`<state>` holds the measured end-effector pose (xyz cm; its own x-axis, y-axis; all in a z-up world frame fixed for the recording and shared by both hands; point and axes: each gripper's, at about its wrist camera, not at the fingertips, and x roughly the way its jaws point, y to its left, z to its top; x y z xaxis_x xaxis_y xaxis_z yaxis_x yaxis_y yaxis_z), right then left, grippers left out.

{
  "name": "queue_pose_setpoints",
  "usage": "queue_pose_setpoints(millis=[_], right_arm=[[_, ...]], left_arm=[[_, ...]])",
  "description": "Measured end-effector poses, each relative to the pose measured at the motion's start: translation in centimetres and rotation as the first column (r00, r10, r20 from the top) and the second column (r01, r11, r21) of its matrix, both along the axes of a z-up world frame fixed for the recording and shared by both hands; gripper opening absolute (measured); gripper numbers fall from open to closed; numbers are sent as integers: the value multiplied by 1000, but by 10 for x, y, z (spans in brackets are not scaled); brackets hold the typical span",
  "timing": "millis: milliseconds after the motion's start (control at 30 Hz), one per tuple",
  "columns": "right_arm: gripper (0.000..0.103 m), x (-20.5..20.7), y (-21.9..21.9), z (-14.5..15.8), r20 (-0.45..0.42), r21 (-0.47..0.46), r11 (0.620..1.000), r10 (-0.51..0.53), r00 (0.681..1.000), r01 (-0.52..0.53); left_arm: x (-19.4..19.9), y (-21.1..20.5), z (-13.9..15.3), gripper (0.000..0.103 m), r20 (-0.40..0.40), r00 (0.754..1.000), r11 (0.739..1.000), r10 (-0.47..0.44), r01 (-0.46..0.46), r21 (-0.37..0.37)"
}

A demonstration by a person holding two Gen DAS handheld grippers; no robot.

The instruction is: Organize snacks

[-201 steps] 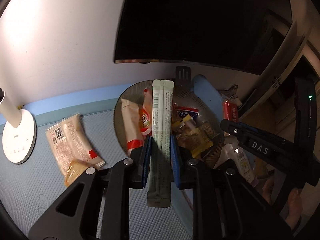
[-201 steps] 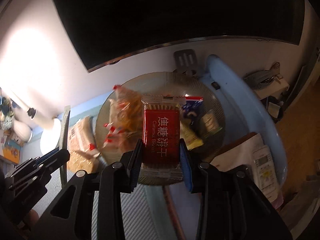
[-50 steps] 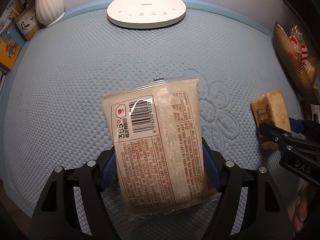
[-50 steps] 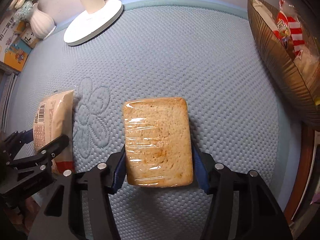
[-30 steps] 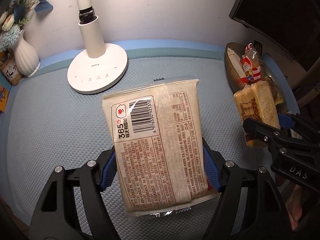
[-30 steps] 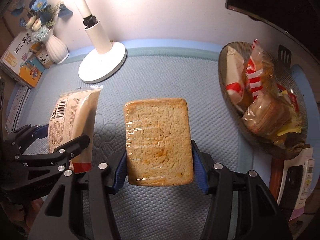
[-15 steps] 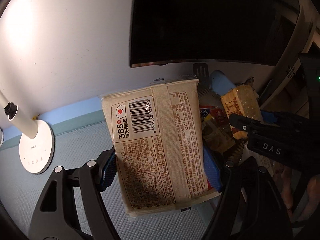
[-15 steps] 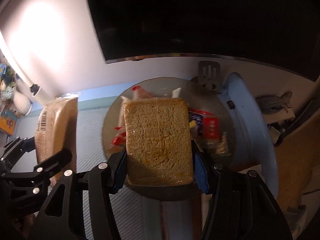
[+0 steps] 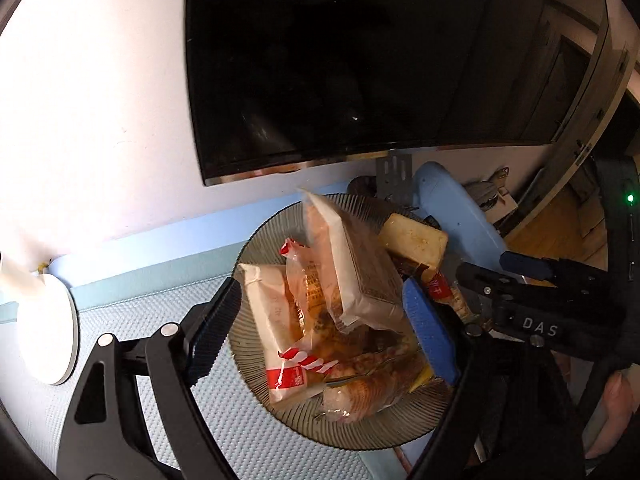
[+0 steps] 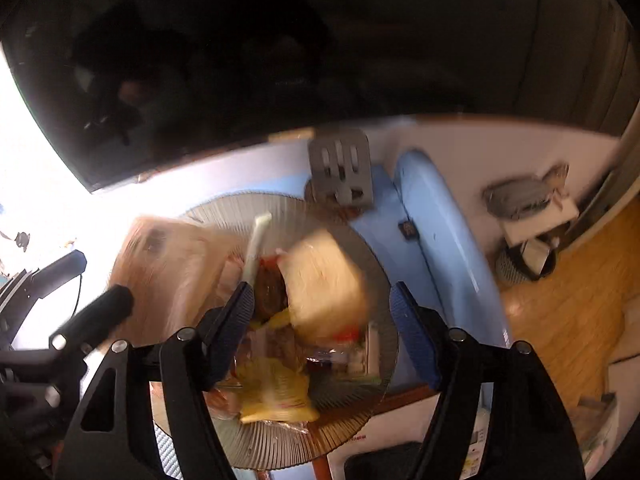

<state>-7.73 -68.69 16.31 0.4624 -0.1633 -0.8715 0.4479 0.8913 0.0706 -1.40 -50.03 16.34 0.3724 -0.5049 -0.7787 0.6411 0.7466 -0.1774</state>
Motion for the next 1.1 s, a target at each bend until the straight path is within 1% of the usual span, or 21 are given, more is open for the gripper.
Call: queue_pose_setpoints(millis=[100,233,333,467,500,600,633,700,733,767,833,933,1000,1100], right_arm=[[70,-9,1,-7,-7,31,1000,2,1000,-2],[70,-16,18,-11,-12,54,998,27,1000,-26],[70,-18,43,-6,2,69,996,56,998,-56],[78,-18,97,5,29,64,989,132,991,-134],[78,-18,111,7,34,61,986,152,988,-154],[78,-16,157,12,56,80,973,212,976,-216],[77,-16,173,13,59,87,969,227,972,-231],[78,-14,203,14,59,93,961,256,965,-261],[82,-14,219,14,68,107,952,281,957,-287],[85,-15,233,15,70,100,947,299,952,-305],[86,-17,264,16,59,48,940,334,941,-337],[86,-15,302,15,52,16,925,378,924,-379],[86,-14,324,13,46,14,917,397,917,-398],[91,-15,356,13,36,-35,913,408,912,-406]], left_arm=[[-2,23,-3,83,-21,999,999,35,-35,5],[-7,59,-1,83,-30,995,996,93,-93,6],[-16,92,0,83,-14,991,991,136,-136,14],[-21,135,4,84,17,980,979,198,-199,46],[-25,148,4,85,24,976,974,218,-219,56],[-26,196,4,85,29,952,949,305,-306,76],[-27,213,4,85,27,943,939,332,-333,80],[-29,246,3,86,29,922,917,385,-386,96],[-27,259,1,86,29,911,905,411,-411,106],[-27,272,-1,86,28,901,893,434,-434,116],[-29,305,-6,86,22,876,867,482,-481,132],[-30,343,-14,86,6,849,840,528,-524,142],[-30,360,-19,86,-5,840,832,543,-537,142],[-30,378,-23,86,-6,840,832,543,-537,140]])
